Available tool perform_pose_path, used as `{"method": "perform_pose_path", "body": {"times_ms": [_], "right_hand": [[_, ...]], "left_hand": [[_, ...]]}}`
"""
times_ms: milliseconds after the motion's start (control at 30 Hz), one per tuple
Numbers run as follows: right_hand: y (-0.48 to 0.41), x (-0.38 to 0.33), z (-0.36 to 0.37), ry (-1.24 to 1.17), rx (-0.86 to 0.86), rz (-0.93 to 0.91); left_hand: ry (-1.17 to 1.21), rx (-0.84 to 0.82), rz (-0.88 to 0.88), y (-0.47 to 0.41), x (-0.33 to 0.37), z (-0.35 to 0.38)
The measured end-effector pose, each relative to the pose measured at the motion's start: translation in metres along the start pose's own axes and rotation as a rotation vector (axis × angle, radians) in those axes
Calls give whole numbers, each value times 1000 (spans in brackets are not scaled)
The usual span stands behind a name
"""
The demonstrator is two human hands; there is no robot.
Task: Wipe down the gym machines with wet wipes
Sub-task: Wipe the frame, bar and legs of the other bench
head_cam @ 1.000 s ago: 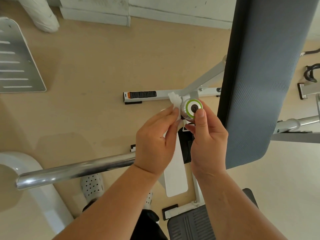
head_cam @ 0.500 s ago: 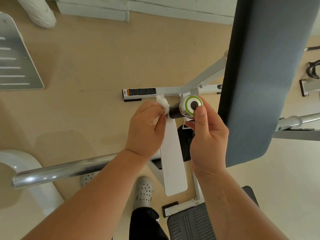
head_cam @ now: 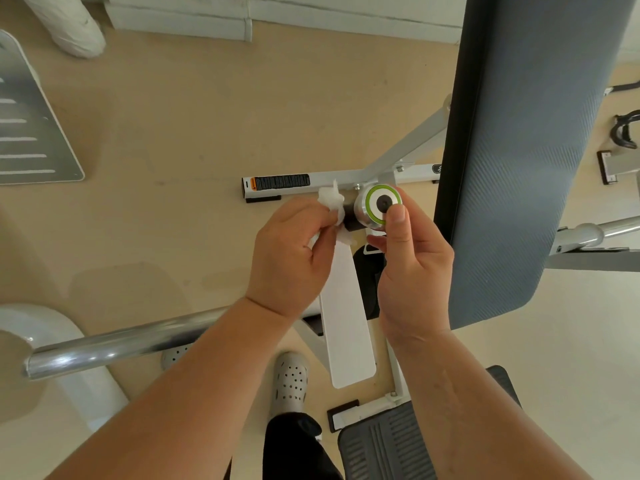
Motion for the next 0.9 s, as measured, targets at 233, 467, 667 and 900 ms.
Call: {"method": "perform_pose_path", "body": {"times_ms": [233, 467, 667, 900], "right_hand": [[-1, 2, 2, -56, 7, -21], [22, 42, -2, -93, 15, 192], [44, 58, -2, -205, -237, 304], [23, 51, 4, -5, -117, 213]], "left_hand": [[-328, -112, -15, 5, -39, 16], [179, -99, -579, 38, -2, 6], [433, -141, -991, 56, 23, -6], [151, -39, -875, 40, 39, -15]]}}
Point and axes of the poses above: each hand's wrist, its own y-axis away from the middle knuckle, its own z-axis out of the palm, x = y × z, the point moved 3 cm from there along -y, towards the middle knuckle, and after that the axes turned 7 degrees about -z, right-handed, at the moved point
